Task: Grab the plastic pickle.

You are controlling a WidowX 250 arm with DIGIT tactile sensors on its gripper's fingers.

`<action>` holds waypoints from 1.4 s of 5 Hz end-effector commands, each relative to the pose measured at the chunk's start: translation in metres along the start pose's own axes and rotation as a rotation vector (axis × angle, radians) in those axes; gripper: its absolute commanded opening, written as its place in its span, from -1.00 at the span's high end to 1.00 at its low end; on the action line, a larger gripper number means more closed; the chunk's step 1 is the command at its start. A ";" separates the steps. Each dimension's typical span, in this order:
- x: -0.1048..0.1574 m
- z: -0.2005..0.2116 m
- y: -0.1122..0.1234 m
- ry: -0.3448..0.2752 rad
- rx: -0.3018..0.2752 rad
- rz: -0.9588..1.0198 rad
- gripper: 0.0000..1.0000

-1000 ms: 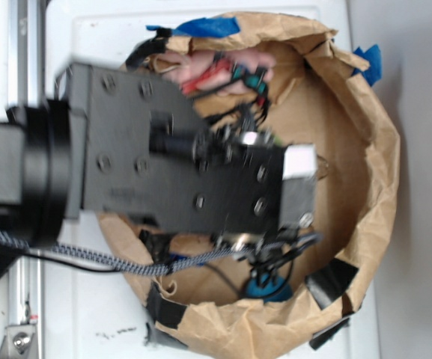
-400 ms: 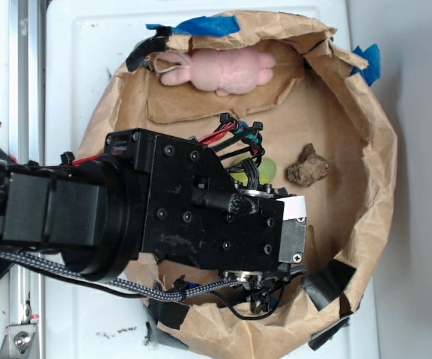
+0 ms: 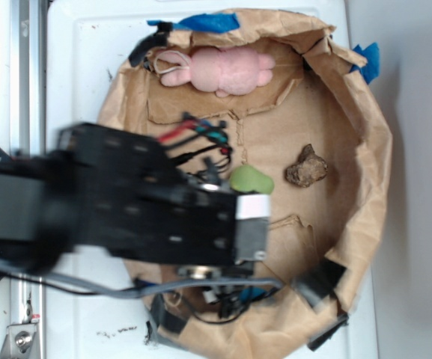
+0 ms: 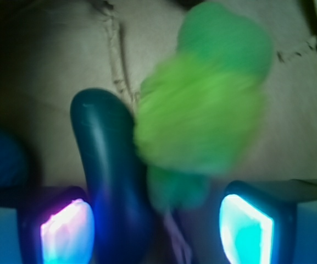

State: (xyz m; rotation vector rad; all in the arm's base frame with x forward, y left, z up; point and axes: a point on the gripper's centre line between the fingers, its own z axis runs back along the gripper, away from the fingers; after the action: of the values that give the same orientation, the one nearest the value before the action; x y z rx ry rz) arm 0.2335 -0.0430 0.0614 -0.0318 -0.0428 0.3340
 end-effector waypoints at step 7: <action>0.024 0.003 -0.032 0.054 -0.233 0.015 -1.00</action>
State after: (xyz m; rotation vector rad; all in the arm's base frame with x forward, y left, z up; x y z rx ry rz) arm 0.2584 -0.0704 0.0489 -0.2556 0.0377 0.3481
